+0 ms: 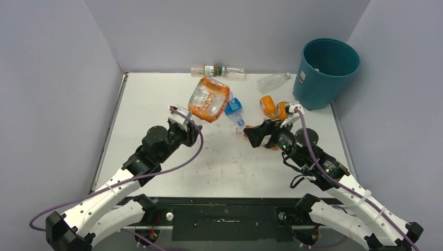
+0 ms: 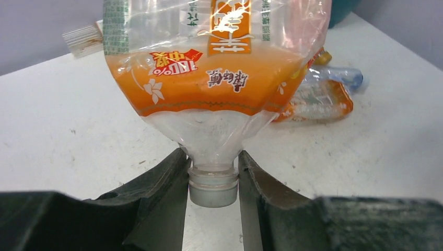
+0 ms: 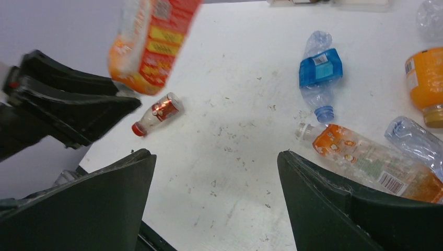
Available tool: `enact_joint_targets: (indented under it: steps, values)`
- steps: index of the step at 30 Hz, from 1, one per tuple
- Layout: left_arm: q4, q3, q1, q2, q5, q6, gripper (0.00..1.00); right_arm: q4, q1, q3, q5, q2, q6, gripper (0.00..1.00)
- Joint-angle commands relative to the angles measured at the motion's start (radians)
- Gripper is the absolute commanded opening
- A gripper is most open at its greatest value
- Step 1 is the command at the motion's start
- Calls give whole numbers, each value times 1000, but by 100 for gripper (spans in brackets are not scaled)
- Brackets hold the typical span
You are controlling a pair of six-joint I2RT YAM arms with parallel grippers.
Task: Put the plastic bottles in the bin
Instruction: Pick up the plastic bottle at the center of the board.
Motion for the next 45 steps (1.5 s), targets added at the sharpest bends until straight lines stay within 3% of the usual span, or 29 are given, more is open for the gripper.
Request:
enact_joint_targets:
  steps: [1,5,8,15,26,31,40,42,44,45]
  values:
    - [60,3,-2,-28,268,233,0,-62,-7,101,-103,-48,-36,90]
    - [-61,51,-12,-77,423,398,0,-95,-7,175,-149,-46,-40,90]
    - [-62,12,-14,-127,468,485,0,-92,-7,213,-191,5,-37,90]
    - [96,-150,-57,-248,476,487,0,-103,-31,281,-315,137,-21,90]
    - [134,-194,-98,-282,453,507,0,87,-132,183,-589,225,116,90]
    - [165,-203,-102,-265,448,508,0,103,-132,182,-688,288,134,97]
    - [211,-218,-102,-250,430,483,0,120,-129,168,-766,304,140,42]
    - [224,-221,-101,-251,421,461,18,128,-133,168,-738,282,147,39]
    - [248,-232,-102,-258,405,440,55,146,-135,169,-690,248,142,35]
    - [262,-238,-102,-262,396,431,65,157,-134,169,-662,225,140,34]
